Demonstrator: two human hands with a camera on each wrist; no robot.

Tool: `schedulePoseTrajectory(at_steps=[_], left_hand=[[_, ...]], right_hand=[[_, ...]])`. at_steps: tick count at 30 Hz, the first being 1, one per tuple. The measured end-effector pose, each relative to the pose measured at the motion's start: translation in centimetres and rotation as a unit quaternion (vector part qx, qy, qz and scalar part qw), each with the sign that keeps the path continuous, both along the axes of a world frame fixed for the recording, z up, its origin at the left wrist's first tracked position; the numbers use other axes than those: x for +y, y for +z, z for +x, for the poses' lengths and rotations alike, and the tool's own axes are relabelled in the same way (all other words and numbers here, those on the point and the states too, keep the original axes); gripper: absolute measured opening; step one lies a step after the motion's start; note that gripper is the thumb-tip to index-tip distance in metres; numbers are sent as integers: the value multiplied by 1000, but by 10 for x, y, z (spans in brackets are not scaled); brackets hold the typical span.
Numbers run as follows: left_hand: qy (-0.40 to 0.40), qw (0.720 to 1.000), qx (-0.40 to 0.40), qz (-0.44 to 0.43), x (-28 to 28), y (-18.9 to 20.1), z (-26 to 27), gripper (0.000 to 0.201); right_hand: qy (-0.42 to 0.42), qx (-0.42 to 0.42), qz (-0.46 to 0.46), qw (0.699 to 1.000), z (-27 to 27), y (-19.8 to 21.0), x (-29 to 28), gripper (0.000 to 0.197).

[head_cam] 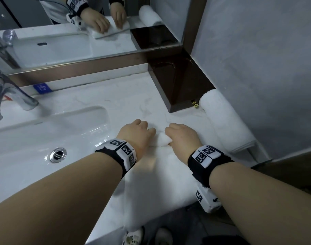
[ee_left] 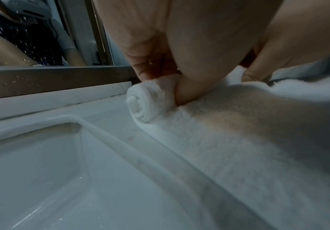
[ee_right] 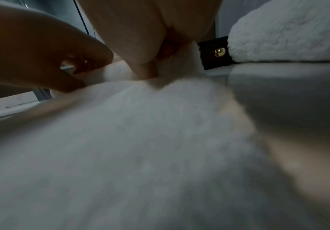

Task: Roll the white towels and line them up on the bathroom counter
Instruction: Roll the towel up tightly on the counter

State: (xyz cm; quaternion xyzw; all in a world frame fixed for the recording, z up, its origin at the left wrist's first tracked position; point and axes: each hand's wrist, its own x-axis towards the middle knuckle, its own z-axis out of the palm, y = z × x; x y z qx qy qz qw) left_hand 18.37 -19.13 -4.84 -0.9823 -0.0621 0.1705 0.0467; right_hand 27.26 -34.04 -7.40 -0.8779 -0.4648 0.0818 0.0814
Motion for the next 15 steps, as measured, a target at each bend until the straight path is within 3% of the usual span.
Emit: schedulePoseTrajectory(at_steps=[15], left_hand=[[35, 996, -66, -48, -17, -12, -23, 42]], right_hand=[[-6, -10, 22, 1000, -13, -3, -16, 31]])
